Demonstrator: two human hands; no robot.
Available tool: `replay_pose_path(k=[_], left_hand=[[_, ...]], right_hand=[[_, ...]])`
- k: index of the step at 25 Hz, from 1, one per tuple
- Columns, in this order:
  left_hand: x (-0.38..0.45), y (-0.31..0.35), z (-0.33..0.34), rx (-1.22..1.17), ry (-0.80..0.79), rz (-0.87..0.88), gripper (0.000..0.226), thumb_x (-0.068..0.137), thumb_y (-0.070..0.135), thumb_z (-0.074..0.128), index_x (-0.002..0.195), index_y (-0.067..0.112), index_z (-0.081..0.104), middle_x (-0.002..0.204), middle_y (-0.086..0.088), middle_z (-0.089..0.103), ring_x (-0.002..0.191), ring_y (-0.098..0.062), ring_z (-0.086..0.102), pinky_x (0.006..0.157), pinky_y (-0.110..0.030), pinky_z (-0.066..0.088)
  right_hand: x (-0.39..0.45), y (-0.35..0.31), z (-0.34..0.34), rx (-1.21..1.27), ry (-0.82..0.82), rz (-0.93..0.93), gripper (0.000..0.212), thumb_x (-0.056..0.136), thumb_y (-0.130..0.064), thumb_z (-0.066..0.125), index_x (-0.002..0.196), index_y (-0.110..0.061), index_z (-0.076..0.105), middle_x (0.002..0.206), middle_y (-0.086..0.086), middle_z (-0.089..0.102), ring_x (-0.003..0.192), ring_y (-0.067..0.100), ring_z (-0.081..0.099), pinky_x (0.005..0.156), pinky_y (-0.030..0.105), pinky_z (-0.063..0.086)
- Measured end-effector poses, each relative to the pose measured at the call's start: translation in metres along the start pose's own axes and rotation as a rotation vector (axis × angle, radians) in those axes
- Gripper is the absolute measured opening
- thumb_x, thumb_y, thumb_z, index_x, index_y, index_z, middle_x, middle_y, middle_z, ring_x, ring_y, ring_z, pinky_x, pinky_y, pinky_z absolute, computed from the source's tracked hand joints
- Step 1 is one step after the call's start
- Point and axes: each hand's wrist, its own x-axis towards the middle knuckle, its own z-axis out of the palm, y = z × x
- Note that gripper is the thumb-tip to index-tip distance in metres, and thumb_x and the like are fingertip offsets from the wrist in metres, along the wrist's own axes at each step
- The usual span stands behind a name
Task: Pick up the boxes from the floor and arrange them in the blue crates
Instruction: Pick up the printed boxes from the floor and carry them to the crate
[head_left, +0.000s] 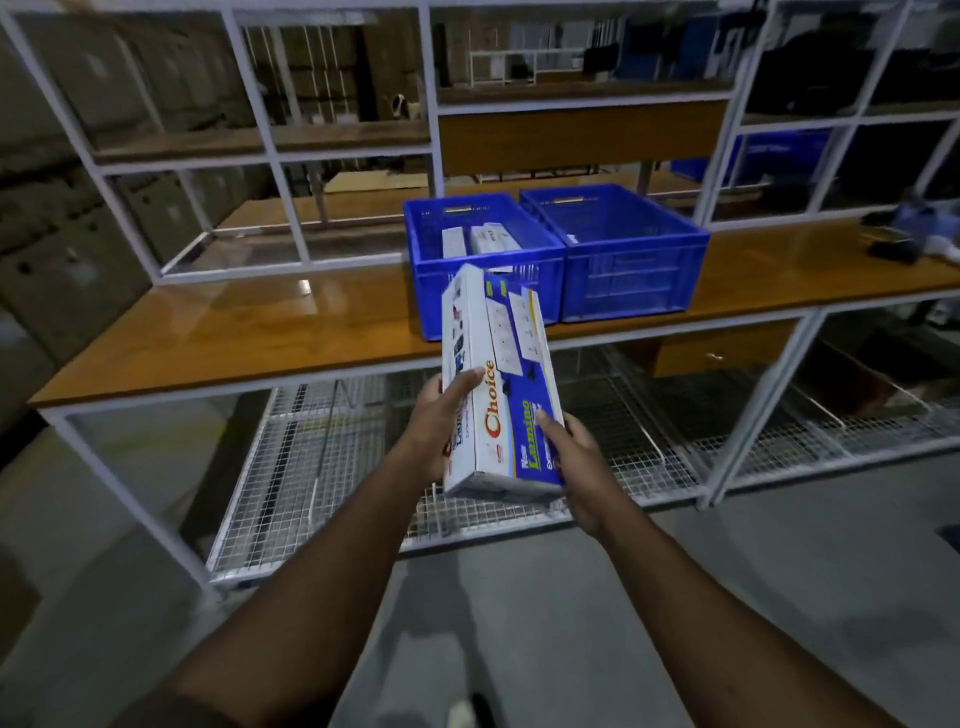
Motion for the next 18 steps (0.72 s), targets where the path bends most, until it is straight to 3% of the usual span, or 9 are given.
replay_pose_path(k=[3, 5, 7, 9, 11, 12, 14, 15, 18], left_hand=[[0.075, 0.028, -0.009, -0.035, 0.034, 0.057, 0.053, 0.092, 0.036, 0.069, 0.135, 0.012, 0.049, 0.119, -0.024, 0.071, 0.104, -0.043, 0.071, 0.085, -0.057, 0.059], [0.122, 0.052, -0.012, -0.04, 0.026, 0.08, 0.057, 0.093, 0.035, 0.069, 0.139, 0.011, 0.045, 0.122, -0.024, 0.069, 0.109, -0.044, 0.069, 0.086, -0.056, 0.059], [0.173, 0.079, -0.015, -0.069, 0.024, 0.119, 0.071, 0.089, 0.036, 0.074, 0.146, 0.013, 0.038, 0.127, -0.022, 0.068, 0.111, -0.044, 0.068, 0.088, -0.057, 0.058], [0.215, 0.107, -0.018, -0.115, 0.049, 0.178, 0.087, 0.082, 0.039, 0.08, 0.152, 0.022, 0.031, 0.137, -0.018, 0.062, 0.106, -0.037, 0.072, 0.086, -0.055, 0.06], [0.249, 0.125, -0.021, -0.092, 0.074, 0.213, 0.082, 0.09, 0.033, 0.074, 0.155, 0.019, 0.027, 0.143, -0.013, 0.057, 0.097, -0.024, 0.075, 0.074, -0.041, 0.063], [0.262, 0.13, -0.024, -0.06, 0.102, 0.221, 0.078, 0.093, 0.032, 0.07, 0.156, 0.016, 0.028, 0.144, -0.012, 0.056, 0.096, -0.019, 0.075, 0.07, -0.035, 0.062], [0.29, 0.139, -0.032, -0.029, 0.112, 0.248, 0.077, 0.091, 0.037, 0.071, 0.155, 0.016, 0.033, 0.146, -0.011, 0.055, 0.108, -0.02, 0.071, 0.076, -0.035, 0.06], [0.304, 0.144, -0.036, -0.023, 0.099, 0.261, 0.079, 0.088, 0.039, 0.073, 0.154, 0.016, 0.035, 0.145, -0.012, 0.055, 0.113, -0.024, 0.069, 0.08, -0.038, 0.06], [0.345, 0.152, -0.045, 0.032, 0.128, 0.259, 0.063, 0.094, 0.033, 0.068, 0.147, 0.012, 0.042, 0.133, -0.014, 0.064, 0.101, -0.02, 0.073, 0.071, -0.032, 0.06]], right_hand=[[0.071, -0.022, 0.02, 0.01, -0.012, 0.0, 0.037, 0.093, -0.037, 0.063, 0.122, -0.014, 0.06, 0.106, 0.01, 0.076, 0.088, 0.025, 0.073, 0.075, 0.038, 0.06], [0.116, -0.041, 0.034, -0.001, -0.002, -0.011, 0.039, 0.092, -0.039, 0.064, 0.122, -0.014, 0.059, 0.105, 0.01, 0.076, 0.091, 0.027, 0.072, 0.082, 0.045, 0.059], [0.158, -0.065, 0.051, -0.006, 0.009, -0.057, 0.041, 0.092, -0.037, 0.064, 0.126, -0.013, 0.058, 0.108, 0.011, 0.075, 0.095, 0.029, 0.071, 0.087, 0.048, 0.057], [0.203, -0.09, 0.066, 0.035, 0.026, -0.109, 0.041, 0.094, -0.032, 0.062, 0.129, -0.012, 0.056, 0.111, 0.011, 0.074, 0.092, 0.025, 0.072, 0.08, 0.04, 0.06], [0.242, -0.111, 0.078, 0.044, 0.04, -0.139, 0.041, 0.095, -0.031, 0.061, 0.132, -0.013, 0.054, 0.112, 0.008, 0.073, 0.089, 0.021, 0.071, 0.074, 0.036, 0.06], [0.258, -0.122, 0.084, 0.025, 0.047, -0.146, 0.045, 0.093, -0.035, 0.063, 0.133, -0.016, 0.053, 0.114, 0.006, 0.073, 0.094, 0.023, 0.071, 0.079, 0.041, 0.06], [0.293, -0.143, 0.096, -0.026, 0.055, -0.158, 0.065, 0.08, -0.051, 0.069, 0.137, -0.024, 0.051, 0.123, 0.003, 0.069, 0.109, 0.029, 0.067, 0.091, 0.053, 0.054], [0.313, -0.15, 0.1, -0.047, 0.052, -0.166, 0.072, 0.074, -0.054, 0.07, 0.138, -0.027, 0.05, 0.127, 0.002, 0.067, 0.112, 0.029, 0.065, 0.091, 0.051, 0.054], [0.373, -0.167, 0.112, -0.13, 0.018, -0.172, 0.071, 0.069, -0.057, 0.069, 0.132, -0.028, 0.055, 0.121, -0.001, 0.07, 0.107, 0.025, 0.068, 0.091, 0.049, 0.055]])
